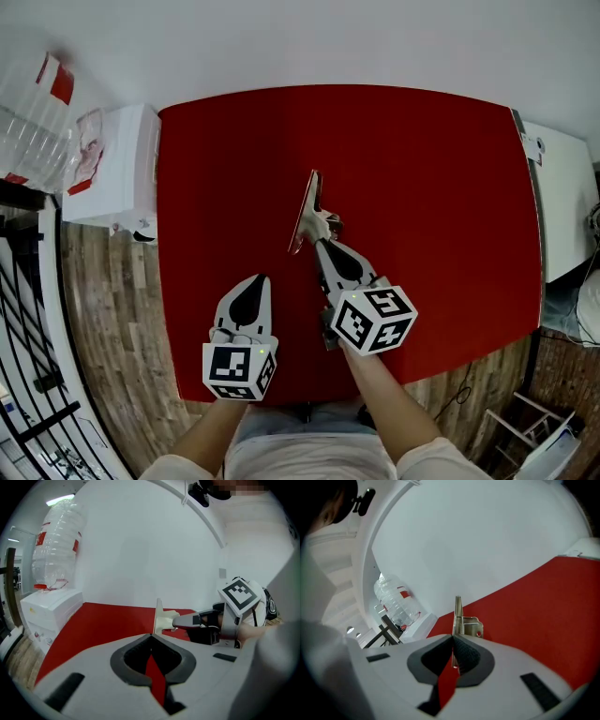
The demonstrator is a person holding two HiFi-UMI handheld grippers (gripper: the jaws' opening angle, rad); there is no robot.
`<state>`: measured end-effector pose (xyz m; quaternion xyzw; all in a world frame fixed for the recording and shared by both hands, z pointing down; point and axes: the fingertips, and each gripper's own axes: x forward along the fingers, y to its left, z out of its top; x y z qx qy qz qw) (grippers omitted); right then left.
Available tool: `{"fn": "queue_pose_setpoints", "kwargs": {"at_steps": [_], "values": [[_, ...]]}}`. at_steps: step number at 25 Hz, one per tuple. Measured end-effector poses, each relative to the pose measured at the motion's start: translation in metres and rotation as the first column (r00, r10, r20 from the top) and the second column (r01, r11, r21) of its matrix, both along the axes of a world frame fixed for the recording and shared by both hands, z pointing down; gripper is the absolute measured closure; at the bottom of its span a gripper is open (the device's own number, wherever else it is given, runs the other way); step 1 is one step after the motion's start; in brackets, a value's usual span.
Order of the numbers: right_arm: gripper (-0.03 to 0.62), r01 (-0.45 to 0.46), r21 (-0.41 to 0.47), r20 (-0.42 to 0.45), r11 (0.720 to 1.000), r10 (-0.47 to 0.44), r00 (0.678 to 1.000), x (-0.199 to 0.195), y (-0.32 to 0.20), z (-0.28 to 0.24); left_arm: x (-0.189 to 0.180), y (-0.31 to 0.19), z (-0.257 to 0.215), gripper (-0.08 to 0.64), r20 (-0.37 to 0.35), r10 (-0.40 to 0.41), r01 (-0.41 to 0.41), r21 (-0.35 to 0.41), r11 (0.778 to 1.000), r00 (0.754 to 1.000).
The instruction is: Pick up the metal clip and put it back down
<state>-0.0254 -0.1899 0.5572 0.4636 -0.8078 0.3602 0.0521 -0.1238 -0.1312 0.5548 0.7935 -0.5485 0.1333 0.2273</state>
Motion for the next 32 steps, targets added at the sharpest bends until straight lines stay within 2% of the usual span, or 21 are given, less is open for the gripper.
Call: {"fn": "queue_pose_setpoints", "kwargs": {"at_steps": [7, 16, 25, 32], "values": [[0.577, 0.069, 0.108, -0.094, 0.992, -0.059, 0.994, 0.01, 0.038, -0.063, -0.006, 0.02, -0.054, 0.554, 0.02, -0.021, 0.02, 0.053, 0.998, 1.0], [0.577, 0.141, 0.25, -0.215, 0.958, -0.087, 0.973, 0.028, 0.096, -0.138, 0.004, 0.069, -0.109, 0.554, 0.017, -0.011, 0.009, 0.097, 0.995, 1.0], [0.577, 0.123, 0.29, -0.229, 0.949, -0.056, 0.972, 0.051, 0.156, -0.177, 0.021, 0.103, -0.159, 0.554, 0.007, -0.009, 0.008, 0.161, 0.987, 1.0], [0.577, 0.12, 0.318, -0.226, 0.94, -0.047, 0.973, 0.061, 0.182, -0.196, 0.023, 0.122, -0.176, 0.554, -0.006, -0.014, 0.015, 0.188, 0.982, 1.0]]}}
